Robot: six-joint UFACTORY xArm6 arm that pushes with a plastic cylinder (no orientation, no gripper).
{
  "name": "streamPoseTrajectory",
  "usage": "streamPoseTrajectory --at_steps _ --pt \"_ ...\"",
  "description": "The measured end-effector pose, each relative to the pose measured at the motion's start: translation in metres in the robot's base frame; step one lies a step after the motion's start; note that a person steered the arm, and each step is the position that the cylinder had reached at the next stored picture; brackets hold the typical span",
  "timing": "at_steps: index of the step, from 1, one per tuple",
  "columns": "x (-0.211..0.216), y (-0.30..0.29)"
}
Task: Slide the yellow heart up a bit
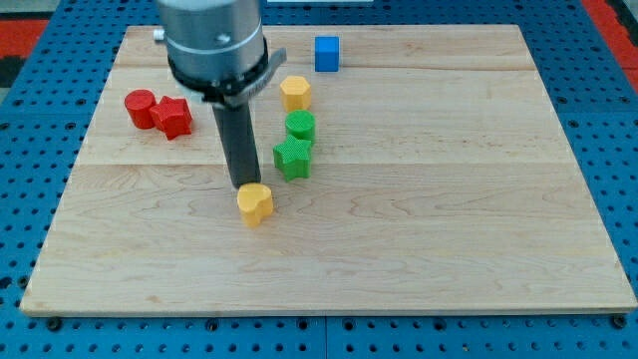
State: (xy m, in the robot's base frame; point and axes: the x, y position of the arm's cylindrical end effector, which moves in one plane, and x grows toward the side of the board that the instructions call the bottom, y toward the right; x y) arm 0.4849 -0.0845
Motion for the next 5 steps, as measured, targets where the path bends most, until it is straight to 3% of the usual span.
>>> streamPoseTrajectory --at_steps 2,3,4,5 --pt "0.082 0.023" --pt "0.080 0.020" --pt "0.126 0.012" --pt "0.121 0.028"
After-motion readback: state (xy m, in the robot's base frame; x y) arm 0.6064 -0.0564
